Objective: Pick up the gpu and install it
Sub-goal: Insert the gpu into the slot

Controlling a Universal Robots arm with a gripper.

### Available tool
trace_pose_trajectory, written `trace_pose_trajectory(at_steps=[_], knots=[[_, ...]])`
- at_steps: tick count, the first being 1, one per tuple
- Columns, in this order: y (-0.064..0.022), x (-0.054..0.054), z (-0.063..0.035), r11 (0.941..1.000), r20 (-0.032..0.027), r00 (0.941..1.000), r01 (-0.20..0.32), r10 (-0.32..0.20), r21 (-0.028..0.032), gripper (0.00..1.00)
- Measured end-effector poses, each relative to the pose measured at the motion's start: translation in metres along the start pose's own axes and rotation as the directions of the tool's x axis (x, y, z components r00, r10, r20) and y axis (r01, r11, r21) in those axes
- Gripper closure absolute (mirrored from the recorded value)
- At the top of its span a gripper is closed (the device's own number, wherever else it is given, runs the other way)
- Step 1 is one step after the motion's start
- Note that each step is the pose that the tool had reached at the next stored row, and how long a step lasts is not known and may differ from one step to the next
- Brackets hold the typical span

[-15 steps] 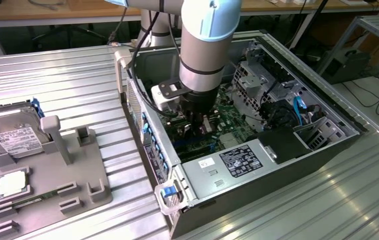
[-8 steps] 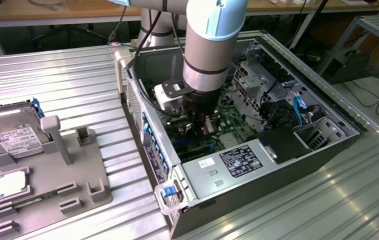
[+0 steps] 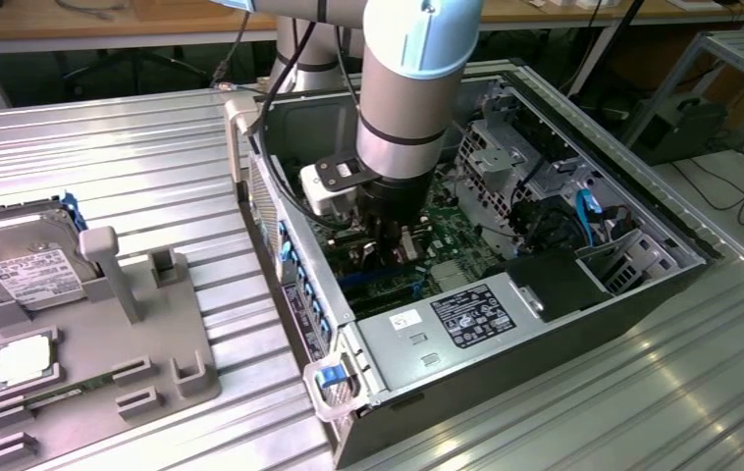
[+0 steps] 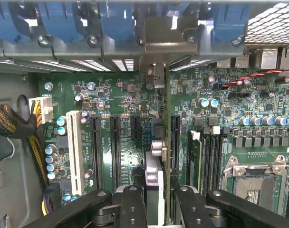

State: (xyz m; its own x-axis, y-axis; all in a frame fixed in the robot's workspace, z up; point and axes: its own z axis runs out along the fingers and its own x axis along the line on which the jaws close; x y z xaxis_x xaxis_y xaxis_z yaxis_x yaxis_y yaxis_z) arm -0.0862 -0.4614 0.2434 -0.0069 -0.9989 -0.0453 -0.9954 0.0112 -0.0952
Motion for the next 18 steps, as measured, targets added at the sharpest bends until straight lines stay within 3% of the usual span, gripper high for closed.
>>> trace_pose_trajectory(at_steps=[14, 18], knots=[[0.0001, 0.0011, 0.0007, 1.0000, -0.0002, 1.0000, 0.000, 0.000, 0.0000, 0.71], [0.0000, 0.0009, 0.0007, 1.0000, -0.0056, 1.0000, 0.000, 0.000, 0.0000, 0.71]])
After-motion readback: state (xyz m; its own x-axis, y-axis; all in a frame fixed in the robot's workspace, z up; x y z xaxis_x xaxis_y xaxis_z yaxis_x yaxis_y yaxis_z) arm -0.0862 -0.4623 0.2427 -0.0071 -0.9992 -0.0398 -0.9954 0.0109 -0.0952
